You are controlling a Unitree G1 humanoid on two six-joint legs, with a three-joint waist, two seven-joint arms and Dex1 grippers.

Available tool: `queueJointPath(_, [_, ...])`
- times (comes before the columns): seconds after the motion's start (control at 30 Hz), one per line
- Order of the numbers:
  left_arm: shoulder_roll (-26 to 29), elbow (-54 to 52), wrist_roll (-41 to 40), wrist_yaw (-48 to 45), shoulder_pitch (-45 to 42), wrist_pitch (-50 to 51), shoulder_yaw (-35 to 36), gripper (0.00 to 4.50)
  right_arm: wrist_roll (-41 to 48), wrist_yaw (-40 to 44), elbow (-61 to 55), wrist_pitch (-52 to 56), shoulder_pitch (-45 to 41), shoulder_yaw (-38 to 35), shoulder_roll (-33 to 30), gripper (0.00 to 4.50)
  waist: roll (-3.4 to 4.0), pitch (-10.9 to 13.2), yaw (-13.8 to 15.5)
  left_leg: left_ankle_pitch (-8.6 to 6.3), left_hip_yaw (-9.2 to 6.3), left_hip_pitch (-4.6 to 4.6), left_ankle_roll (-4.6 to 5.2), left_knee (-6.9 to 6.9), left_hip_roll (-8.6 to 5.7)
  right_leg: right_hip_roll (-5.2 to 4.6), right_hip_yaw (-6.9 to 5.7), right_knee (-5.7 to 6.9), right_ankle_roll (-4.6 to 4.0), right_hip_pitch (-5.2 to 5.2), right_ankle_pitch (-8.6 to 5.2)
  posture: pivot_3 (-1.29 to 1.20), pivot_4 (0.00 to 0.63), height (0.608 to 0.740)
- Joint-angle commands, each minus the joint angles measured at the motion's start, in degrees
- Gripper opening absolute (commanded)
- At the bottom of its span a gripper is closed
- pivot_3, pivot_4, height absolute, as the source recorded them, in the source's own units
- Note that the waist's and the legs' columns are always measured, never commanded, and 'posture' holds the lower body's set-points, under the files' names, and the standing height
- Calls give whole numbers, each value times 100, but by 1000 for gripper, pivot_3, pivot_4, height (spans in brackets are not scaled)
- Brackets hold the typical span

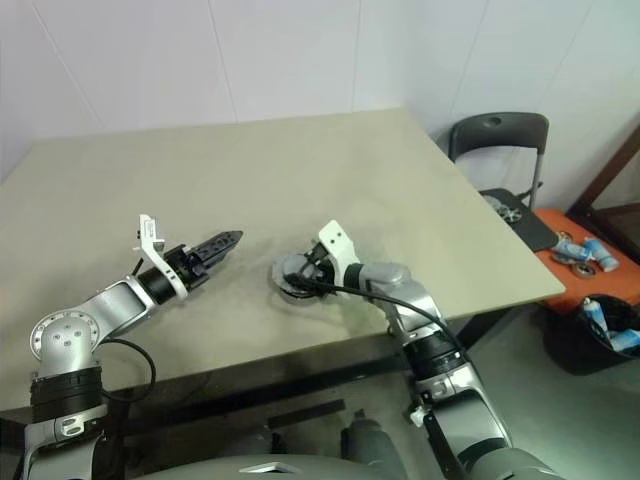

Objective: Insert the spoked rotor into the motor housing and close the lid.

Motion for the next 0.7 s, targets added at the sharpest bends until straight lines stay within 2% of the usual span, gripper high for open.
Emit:
queueJointPath(0.03, [-14, -252, -52, 0, -27, -80, 7, 3911, -31, -14, -83, -125, -28, -49, -51, 3158, 0, 0, 1, 0, 0, 0, 0, 0, 0, 0, 0, 0, 0, 0, 0, 0, 0, 740])
queueJointPath(0.47, [-13, -249, -35, -4, -69, -84, -7, 3911, 338, 421, -25, 208, -281, -286, -201, 3158, 0, 0, 8, 0, 0, 0, 0, 1, -1, -1, -1, 0, 0, 2, 0, 0, 0, 740])
queueJointPath(0.7, [13, -205, -28, -10, -113, -74, -19, 3911, -10, 598, -132, -146, -134, 168, -428, 3158, 0, 0, 7, 0, 0, -1, 0, -1, -1, 0, -1, -2, 0, 1, 0, 0, 0, 740])
